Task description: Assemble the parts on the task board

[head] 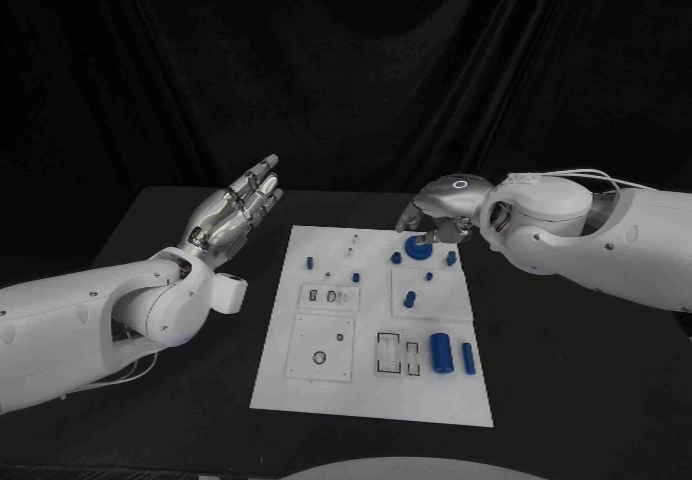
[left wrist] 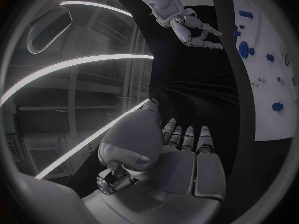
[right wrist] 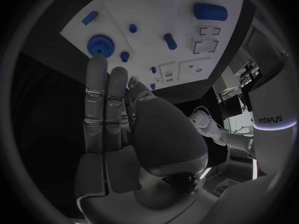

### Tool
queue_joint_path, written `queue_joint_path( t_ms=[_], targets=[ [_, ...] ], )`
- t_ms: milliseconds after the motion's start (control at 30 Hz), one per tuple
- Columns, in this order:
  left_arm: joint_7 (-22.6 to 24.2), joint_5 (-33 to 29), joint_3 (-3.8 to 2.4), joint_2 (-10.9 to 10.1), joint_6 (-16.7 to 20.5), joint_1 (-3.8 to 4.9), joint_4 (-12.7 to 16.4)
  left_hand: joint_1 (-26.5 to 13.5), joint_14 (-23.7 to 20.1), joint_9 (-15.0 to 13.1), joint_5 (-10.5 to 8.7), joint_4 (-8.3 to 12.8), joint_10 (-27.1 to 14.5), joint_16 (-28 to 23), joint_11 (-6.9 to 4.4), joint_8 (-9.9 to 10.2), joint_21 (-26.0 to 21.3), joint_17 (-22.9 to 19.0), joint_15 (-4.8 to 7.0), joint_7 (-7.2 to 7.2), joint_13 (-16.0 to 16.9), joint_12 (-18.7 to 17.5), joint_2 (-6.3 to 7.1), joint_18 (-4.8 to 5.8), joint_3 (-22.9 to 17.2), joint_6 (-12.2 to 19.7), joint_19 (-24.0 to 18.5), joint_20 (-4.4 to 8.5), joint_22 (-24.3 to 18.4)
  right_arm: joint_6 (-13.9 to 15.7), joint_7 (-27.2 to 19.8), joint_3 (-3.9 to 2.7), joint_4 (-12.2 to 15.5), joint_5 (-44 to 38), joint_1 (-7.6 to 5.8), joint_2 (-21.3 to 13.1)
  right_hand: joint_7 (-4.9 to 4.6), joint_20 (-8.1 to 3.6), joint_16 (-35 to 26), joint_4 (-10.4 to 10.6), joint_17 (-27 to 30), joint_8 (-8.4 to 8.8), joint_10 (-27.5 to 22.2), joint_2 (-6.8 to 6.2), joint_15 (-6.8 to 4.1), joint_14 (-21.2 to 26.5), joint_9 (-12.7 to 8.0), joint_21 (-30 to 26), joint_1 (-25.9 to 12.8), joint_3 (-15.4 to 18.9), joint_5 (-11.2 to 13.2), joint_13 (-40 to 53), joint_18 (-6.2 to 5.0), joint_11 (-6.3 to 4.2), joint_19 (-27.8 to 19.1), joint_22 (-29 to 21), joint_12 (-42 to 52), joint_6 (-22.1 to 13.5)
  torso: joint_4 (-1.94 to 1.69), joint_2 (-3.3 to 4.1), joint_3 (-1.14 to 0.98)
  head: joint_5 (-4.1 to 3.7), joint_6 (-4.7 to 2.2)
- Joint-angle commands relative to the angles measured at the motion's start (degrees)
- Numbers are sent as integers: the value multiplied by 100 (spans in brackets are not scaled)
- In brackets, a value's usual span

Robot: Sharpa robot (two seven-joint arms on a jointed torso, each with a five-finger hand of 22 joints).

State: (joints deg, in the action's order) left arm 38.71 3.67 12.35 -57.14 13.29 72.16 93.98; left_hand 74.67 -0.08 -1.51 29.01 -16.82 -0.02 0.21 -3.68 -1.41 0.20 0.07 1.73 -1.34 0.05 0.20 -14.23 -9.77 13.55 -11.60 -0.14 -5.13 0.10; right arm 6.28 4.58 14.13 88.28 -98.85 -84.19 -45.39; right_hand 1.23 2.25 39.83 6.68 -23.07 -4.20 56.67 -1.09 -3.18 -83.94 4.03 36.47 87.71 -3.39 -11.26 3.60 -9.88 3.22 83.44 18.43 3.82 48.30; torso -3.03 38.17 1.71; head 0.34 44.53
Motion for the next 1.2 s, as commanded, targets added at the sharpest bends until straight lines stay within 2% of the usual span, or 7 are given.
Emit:
queue_joint_path(
  t_ms=[33, 167, 567, 633, 767, 967, 1200],
  targets=[
    [639, 38, -8, -28, 2, 37, 42, 63, 8, -10, 40, 14, 2, -21, 28, -21, -20, -7, 3, 5, -5, -20, -3, -55, -38, -55, 14, -46, -10, -108, 275, -4, -79, -482, -5, 75, 7, -32, 88, 4, -25, 27, 79, -41, -41, -132, 3, 64, -61, -61, 60, 10, -48, 4, -3, 54, -7, 29, -85, 114, 42, -89, -26],
    [639, 38, -8, -74, -11, 51, 81, 82, 8, -12, 48, 9, 2, -21, 56, -24, -20, -7, -13, 33, -5, -20, -11, -55, -45, -75, 14, -63, -10, 184, 234, -4, -226, -514, 19, 199, 9, -32, 197, 33, -51, -1, 195, -117, -41, -86, 21, 141, -122, -119, 117, 19, -47, 3, -55, 134, 3, 129, -176, 182, 72, -261, -53],
    [617, 38, -8, -51, -89, 64, 53, 183, 8, -22, 124, 18, 2, -21, 147, -37, -20, -7, -104, 125, -5, -20, -19, -57, -78, -168, 14, -138, -10, 287, 161, -4, -544, -533, 122, 408, 9, -34, 311, 101, -62, 37, 169, -249, -55, 10, 5, 234, -235, -176, 271, 8, -53, -40, -158, 249, -35, 103, -227, 321, 96, -350, -133],
    [612, 38, -8, -45, -96, 65, 35, 188, 8, -22, 130, 17, 2, -21, 153, -36, -20, -7, -111, 130, -5, -20, -19, -57, -80, -166, 14, -145, -10, 308, 141, -4, -598, -534, 146, 434, 1, -34, 313, 102, -61, 38, 162, -252, -55, 12, 4, 236, -236, -179, 275, 8, -53, -40, -162, 253, -35, 102, -229, 327, 97, -349, -109],
    [602, 38, -8, -24, -121, 65, 12, 191, 8, -20, 132, 17, 2, -21, 160, -34, -20, -7, -116, 135, -5, -20, -20, -57, -81, -156, 14, -151, -10, 300, 113, -4, -651, -534, 171, 455, -57, -32, 357, 127, -59, -6, 221, -263, -51, 23, 18, 273, -254, -225, 270, 20, -51, -26, -191, 298, -9, 215, -176, 386, 103, -304, -148],
    [589, 38, -8, -13, -149, 65, -3, 197, 8, -20, 134, 16, 2, -21, 171, -34, -20, -7, -124, 145, -5, -20, -22, -57, -83, -159, 14, -161, -10, 195, 91, -4, -660, -534, 187, 445, -46, -28, 400, 159, -66, 7, 239, -295, -47, 13, 10, 307, -300, -230, 299, 20, -50, -13, -199, 334, -11, 225, -173, 409, 101, -328, -173],
    [589, 38, -8, 9, -173, 65, -25, 203, 8, -20, 137, 16, 2, -21, 182, -34, -20, -7, -129, 154, -5, -20, -24, -57, -86, -163, 14, -170, -10, 66, 100, -3, -629, -534, 210, 378, -43, -15, 465, 234, -73, 13, 337, -314, -26, 22, 2, 364, -398, -246, 316, 24, -47, 24, -225, 398, 5, 268, -167, 375, 99, -319, -105]
  ],
)
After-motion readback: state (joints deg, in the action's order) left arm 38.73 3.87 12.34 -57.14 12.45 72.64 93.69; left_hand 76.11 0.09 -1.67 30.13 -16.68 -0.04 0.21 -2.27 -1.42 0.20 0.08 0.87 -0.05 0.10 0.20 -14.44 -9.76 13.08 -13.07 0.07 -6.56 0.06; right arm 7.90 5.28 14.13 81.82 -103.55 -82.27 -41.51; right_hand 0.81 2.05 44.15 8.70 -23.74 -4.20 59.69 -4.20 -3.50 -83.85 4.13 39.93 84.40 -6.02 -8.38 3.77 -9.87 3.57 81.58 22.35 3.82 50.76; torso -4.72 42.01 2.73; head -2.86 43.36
